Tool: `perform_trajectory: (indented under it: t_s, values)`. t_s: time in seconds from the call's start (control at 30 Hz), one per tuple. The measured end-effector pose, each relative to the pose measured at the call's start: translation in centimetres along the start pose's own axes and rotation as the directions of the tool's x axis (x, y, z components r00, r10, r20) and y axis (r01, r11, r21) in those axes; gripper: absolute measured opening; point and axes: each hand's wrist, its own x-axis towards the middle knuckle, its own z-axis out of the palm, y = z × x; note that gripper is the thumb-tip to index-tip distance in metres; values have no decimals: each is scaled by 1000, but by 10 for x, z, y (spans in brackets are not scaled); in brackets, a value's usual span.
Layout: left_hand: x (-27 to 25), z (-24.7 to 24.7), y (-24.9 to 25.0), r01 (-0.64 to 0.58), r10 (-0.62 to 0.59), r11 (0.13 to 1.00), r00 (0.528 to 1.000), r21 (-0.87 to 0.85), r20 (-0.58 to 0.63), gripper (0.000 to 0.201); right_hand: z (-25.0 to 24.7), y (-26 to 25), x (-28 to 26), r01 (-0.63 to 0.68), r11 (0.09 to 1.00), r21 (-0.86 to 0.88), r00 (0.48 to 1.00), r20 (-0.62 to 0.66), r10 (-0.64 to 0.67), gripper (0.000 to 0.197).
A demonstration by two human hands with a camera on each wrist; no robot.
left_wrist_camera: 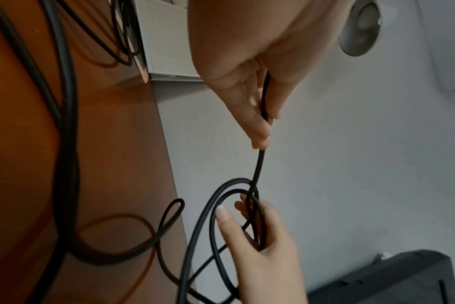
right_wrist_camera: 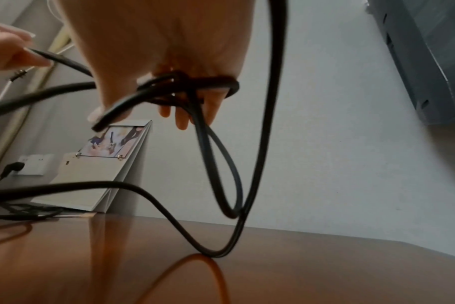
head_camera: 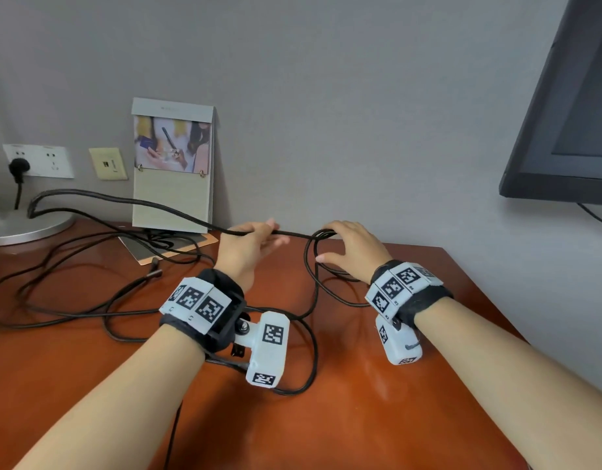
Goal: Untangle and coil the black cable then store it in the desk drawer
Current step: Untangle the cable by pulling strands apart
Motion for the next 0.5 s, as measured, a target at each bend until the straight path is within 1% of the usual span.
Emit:
perform_trajectory:
  t_s: [0.1,0.17,0.2,0.23,0.3,0.4,0.43,0.5]
  values:
    - [1,-2,1,-1,0,999,1000,-47,-28,16,2,3,3,-26,1000,15,1000,16,26,65]
    - [0,-1,0,-10,8,998,999,-61,-41,17,4,1,4,-48,997,54,999,19,47,65]
    - [0,-1,-1,-14,11,998,999,-68,-49,16,5,-2,4,-43,997,62,999,-2,43,64]
    - [0,0,-2,-13,9,997,998,-75,-56,14,6,-5,3,-25,998,61,999,-36,27,63]
    - [1,-1,-3,-5,-1,996,998,-88,-65,11,6,-14,2,49,996,75,994,-98,-42,61]
    - [0,0,-5,-15,9,995,998,-95,-65,11,9,-26,5,170,974,151,985,-55,-164,52]
    - [-1,0,-5,-19,13,995,998,-94,-60,12,10,-27,6,183,973,142,983,-60,-176,48]
    - [-3,2,-4,-24,19,995,999,-97,-48,13,14,-28,8,146,986,84,984,-119,-136,41]
